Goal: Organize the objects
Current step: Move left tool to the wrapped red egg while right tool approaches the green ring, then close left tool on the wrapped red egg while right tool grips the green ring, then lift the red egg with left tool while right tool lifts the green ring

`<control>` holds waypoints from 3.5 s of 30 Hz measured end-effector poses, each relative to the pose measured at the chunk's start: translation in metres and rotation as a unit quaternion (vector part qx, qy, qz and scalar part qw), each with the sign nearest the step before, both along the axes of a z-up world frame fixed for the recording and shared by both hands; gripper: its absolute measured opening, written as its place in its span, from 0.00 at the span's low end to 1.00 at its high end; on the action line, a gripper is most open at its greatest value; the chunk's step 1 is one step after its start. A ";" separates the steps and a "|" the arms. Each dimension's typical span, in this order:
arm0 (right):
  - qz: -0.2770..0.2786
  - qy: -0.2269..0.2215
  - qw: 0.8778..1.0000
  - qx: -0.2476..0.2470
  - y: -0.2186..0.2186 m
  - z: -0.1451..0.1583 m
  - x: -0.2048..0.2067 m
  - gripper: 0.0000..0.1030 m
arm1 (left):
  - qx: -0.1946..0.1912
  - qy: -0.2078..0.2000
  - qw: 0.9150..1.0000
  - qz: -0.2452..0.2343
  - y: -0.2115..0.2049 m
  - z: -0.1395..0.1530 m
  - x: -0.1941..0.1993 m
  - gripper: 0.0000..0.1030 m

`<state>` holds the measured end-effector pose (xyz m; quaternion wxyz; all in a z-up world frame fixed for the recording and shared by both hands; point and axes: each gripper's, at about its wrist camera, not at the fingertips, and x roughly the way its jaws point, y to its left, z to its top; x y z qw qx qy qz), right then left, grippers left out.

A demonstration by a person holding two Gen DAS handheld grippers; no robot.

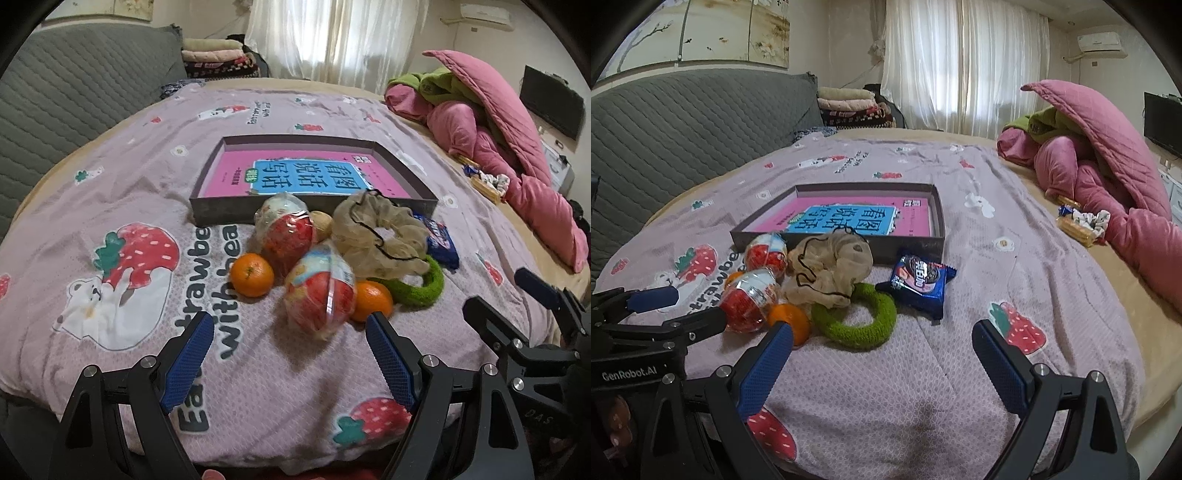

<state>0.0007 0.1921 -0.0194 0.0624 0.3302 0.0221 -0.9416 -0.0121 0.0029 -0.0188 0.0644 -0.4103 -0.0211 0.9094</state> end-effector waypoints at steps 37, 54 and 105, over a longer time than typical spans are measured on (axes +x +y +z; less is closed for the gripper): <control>-0.025 -0.094 0.995 -0.021 0.009 -0.044 -0.067 0.88 | 0.014 -0.037 0.999 -0.023 0.014 -0.031 -0.051 0.82; -0.001 -0.134 0.991 0.016 -0.010 -0.052 -0.085 0.45 | 0.026 -0.104 0.994 0.001 0.004 -0.036 -0.054 0.73; 0.064 0.019 0.998 0.017 -0.005 0.003 -0.035 0.13 | 0.003 -0.017 1.000 -0.013 0.001 0.016 -0.020 0.51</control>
